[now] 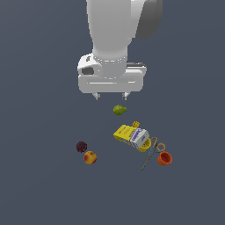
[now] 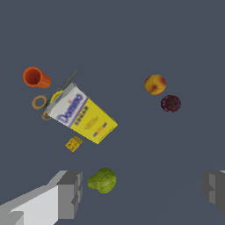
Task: Pick up a designated object from a clutter of objects.
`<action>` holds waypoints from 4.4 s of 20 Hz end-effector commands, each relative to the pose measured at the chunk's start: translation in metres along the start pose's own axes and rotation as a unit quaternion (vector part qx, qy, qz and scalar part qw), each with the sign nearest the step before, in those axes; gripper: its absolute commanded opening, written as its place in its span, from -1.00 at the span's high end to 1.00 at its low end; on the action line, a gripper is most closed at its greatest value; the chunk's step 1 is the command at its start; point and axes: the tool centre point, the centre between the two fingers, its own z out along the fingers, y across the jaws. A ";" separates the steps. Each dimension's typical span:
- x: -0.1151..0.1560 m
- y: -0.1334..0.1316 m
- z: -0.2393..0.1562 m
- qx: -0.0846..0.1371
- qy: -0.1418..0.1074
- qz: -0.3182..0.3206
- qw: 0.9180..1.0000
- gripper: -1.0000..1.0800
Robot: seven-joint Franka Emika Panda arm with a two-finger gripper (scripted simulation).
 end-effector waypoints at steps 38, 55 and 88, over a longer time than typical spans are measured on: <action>0.050 0.087 0.112 -0.034 -0.026 -0.350 0.936 -0.92; 0.066 0.133 0.182 -0.021 -0.021 -0.546 0.837 -0.92; 0.073 0.163 0.262 -0.011 0.004 -0.677 0.736 -0.92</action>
